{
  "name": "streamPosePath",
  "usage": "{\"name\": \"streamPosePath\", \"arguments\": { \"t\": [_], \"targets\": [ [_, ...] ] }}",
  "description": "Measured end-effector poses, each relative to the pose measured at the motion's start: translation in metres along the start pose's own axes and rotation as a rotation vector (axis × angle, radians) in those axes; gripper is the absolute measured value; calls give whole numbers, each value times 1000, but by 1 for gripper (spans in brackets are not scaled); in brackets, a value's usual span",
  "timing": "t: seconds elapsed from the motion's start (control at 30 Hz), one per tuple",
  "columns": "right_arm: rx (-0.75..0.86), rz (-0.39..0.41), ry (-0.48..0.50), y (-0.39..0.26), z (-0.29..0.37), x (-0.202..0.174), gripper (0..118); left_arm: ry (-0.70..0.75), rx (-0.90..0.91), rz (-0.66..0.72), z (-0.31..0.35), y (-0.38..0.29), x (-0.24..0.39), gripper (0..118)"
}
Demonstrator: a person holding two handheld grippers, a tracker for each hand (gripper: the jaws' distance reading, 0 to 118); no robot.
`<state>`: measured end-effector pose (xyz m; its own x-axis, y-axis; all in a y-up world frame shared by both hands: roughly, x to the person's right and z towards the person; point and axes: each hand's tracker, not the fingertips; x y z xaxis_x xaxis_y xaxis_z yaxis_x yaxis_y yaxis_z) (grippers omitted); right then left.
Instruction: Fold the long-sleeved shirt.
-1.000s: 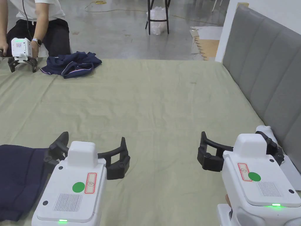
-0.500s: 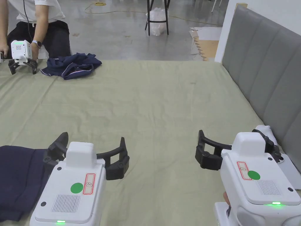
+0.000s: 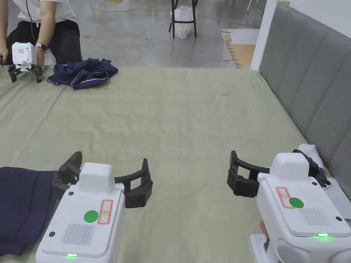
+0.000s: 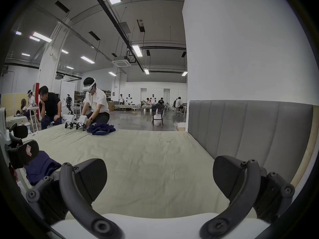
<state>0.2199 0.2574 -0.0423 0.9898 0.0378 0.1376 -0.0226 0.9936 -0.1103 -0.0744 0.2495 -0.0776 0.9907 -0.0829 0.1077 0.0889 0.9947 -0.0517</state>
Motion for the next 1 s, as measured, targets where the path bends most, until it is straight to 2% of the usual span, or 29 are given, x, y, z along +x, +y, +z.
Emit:
{"name": "streamPosePath", "arguments": {
  "t": [0.83, 1.0],
  "targets": [
    [-8, 15, -14, 0, 0, 2, 118, 11, 16, 14, 0, 3, -6, 111],
    [-26, 14, -41, 4, -1, 5, 118, 21, 17, 19, 0, 6, -9, 111]
  ]
}}
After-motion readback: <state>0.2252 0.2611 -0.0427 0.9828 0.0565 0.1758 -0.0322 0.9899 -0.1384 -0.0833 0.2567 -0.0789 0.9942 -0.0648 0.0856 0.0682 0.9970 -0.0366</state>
